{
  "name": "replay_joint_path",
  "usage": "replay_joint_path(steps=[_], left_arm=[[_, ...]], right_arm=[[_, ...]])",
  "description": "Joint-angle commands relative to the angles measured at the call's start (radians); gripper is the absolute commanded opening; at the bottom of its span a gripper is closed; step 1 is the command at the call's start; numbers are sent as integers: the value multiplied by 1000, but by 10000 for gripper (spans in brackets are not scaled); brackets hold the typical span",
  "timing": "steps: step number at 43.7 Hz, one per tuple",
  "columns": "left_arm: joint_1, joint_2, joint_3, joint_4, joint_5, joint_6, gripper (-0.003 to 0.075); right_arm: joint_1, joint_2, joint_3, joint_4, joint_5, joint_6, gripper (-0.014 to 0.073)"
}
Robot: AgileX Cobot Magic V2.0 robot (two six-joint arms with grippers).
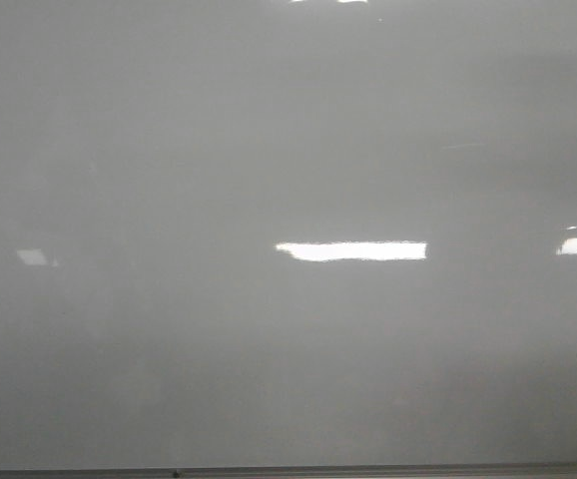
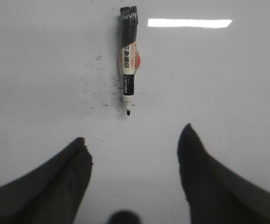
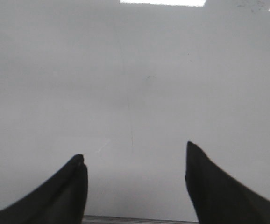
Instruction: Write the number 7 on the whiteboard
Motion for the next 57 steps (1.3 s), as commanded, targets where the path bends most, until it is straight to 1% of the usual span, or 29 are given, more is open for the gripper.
replay_joint_path(steps=[1, 8, 20, 33, 46, 49, 57], left_arm=[[2, 70, -52, 5, -58, -7, 545], [2, 200, -98, 39, -54, -7, 545], [2, 415, -179, 39, -83, -7, 545], [2, 600, -221, 39, -229, -7, 545], [2, 728, -236, 39, -361, -7, 540], [2, 745, -236, 39, -386, -7, 516], [2, 787, -236, 39, -458, -7, 401]], right_arm=[[-4, 5, -28, 0, -68, -8, 529], [-4, 5, -28, 0, -68, -8, 529], [-4, 5, -28, 0, -68, -8, 529], [-4, 5, -28, 0, -68, -8, 529], [-4, 5, -28, 0, -68, -8, 529], [-4, 5, -28, 0, -67, -8, 529], [-4, 5, -28, 0, -67, -8, 529]])
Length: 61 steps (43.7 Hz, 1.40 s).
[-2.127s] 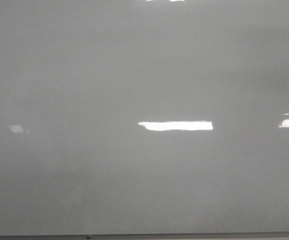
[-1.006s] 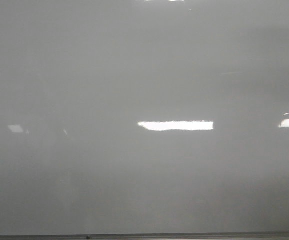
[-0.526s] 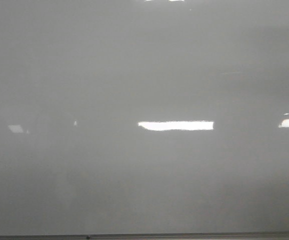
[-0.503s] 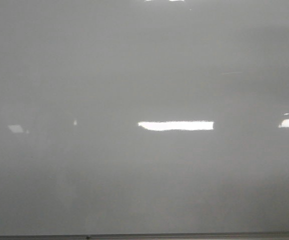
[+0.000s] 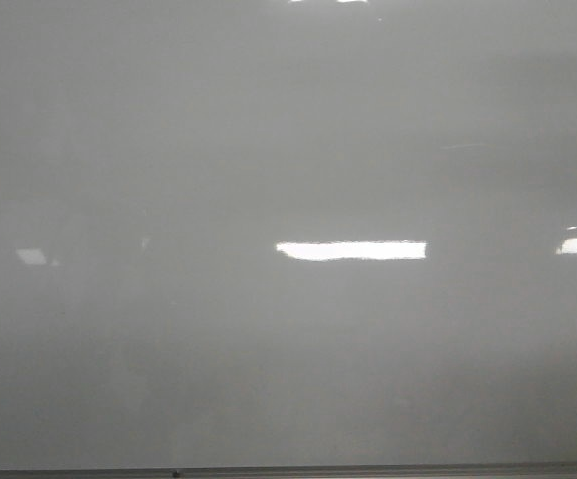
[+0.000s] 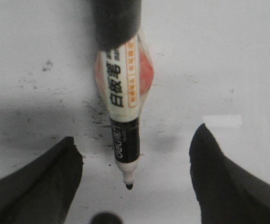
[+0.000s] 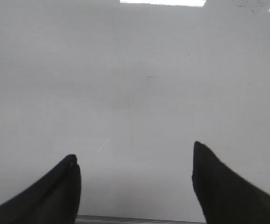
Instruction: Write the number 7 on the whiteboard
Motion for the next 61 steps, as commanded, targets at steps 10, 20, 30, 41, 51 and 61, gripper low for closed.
replay_joint_path(steps=[10, 20, 30, 41, 51, 61], left_arm=[[2, 29, -37, 2, -159, -7, 296], [2, 46, -37, 2, -171, -7, 158], [2, 21, -37, 2, -146, -7, 52], [0, -138, -42, -8, -1, -7, -20], [-89, -301, -79, -16, 219, 40, -20], [-249, -303, -219, -32, 554, 178, -20]], right_arm=[[-4, 5, -28, 0, -67, -8, 529], [-4, 5, -28, 0, -68, -8, 529], [-4, 5, -28, 0, -91, -8, 529], [-4, 5, -41, 0, -92, -8, 529], [-4, 7, -126, 21, 28, -8, 529], [-4, 16, -198, 21, 122, -8, 529]])
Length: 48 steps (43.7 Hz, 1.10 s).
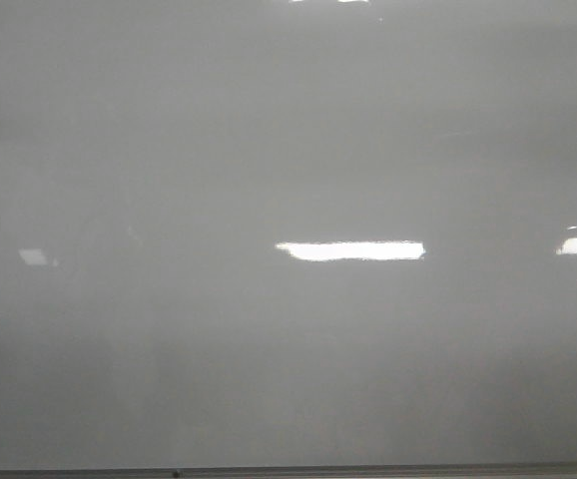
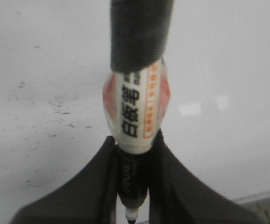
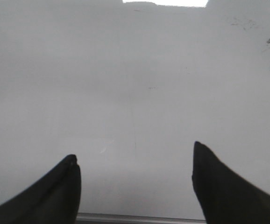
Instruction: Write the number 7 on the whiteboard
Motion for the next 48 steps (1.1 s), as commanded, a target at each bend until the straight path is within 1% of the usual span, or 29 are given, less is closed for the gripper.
replay_joint_path(steps=[1, 5, 8, 13, 19, 25, 29, 33, 36, 39, 42, 44, 48], left_arm=[[-77, -5, -90, -23, 99, 90, -21], [-138, 18, -121, -73, 154, 198, -20], [-192, 46, -138, -129, 186, 317, -20], [-269, 96, -160, -208, 246, 460, -20], [-356, 159, -181, -249, 262, 556, -21], [-455, 198, -192, -249, 252, 625, -20], [-500, 207, -192, -247, 229, 641, -21], [-534, 212, -192, -247, 214, 641, -20], [-554, 212, -192, -247, 215, 643, -21], [-573, 214, -192, -246, 213, 656, -20], [-589, 214, -192, -246, 213, 678, -20], [-599, 214, -192, -246, 212, 696, -21], [-621, 214, -192, -246, 209, 700, -20]], right_arm=[[-4, 9, -58, 3, -23, -8, 529], [-4, 9, -65, 3, -9, -8, 529], [-4, 9, -66, 3, 0, -9, 529], [-4, 31, -66, 3, 24, -28, 529], [-1, 74, -67, 13, 43, -53, 529], [25, 128, -67, 65, 50, -136, 529], [62, 167, -70, 121, 52, -229, 529], [118, 211, -90, 180, 79, -364, 529], [175, 243, -114, 231, 107, -485, 529], [245, 276, -147, 295, 147, -637, 529], [307, 309, -179, 353, 182, -749, 529], [347, 334, -207, 384, 210, -807, 529], [410, 380, -247, 422, 245, -870, 529]])
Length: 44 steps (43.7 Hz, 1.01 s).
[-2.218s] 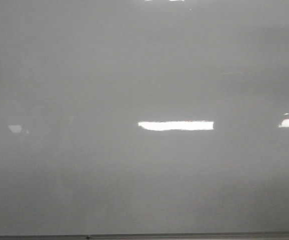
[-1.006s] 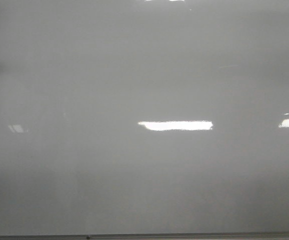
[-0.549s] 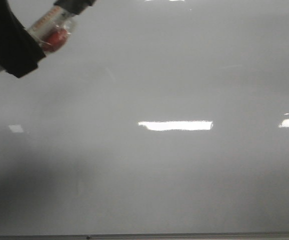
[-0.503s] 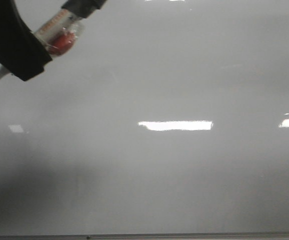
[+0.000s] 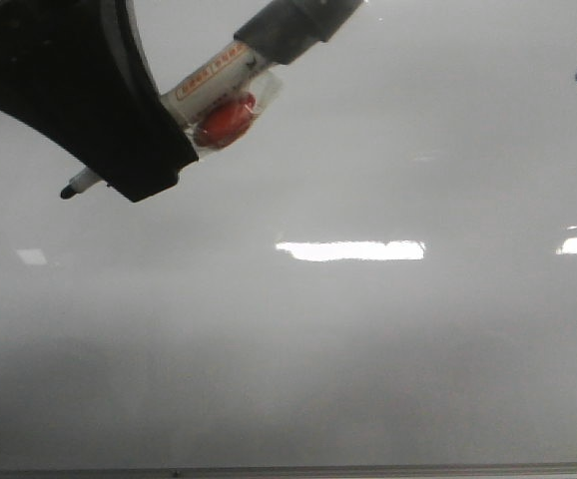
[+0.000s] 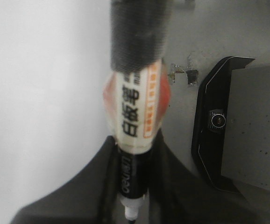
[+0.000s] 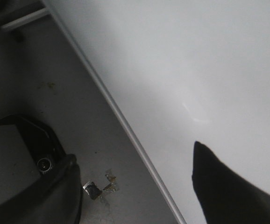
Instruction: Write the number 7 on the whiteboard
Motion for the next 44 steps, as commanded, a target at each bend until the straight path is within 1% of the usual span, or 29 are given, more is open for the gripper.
replay_joint_path(steps=[1, 7, 13, 18, 23, 32, 41, 44], left_arm=[[-24, -20, -35, -19, -42, 11, -20], [-49, -20, -35, -19, -42, 12, -20], [-51, -20, -35, -19, -42, 12, -20], [-51, -20, -35, -19, -45, 12, -20], [-51, -20, -35, -19, -45, 12, -20], [-51, -20, -35, -19, -53, 12, -20], [-51, -20, -35, -19, -79, 12, -20], [-51, -20, -35, -19, -83, 12, -20]], right_arm=[[65, 36, -75, 71, 2, -95, 529], [158, 105, -140, 96, 6, -114, 529], [242, 162, -187, 100, 1, -114, 529], [283, 192, -211, 114, -3, -114, 529], [291, 203, -216, 165, -7, -114, 503], [291, 203, -216, 185, -33, -114, 357], [291, 203, -216, 192, -38, -114, 336], [291, 203, -216, 192, -40, -114, 297]])
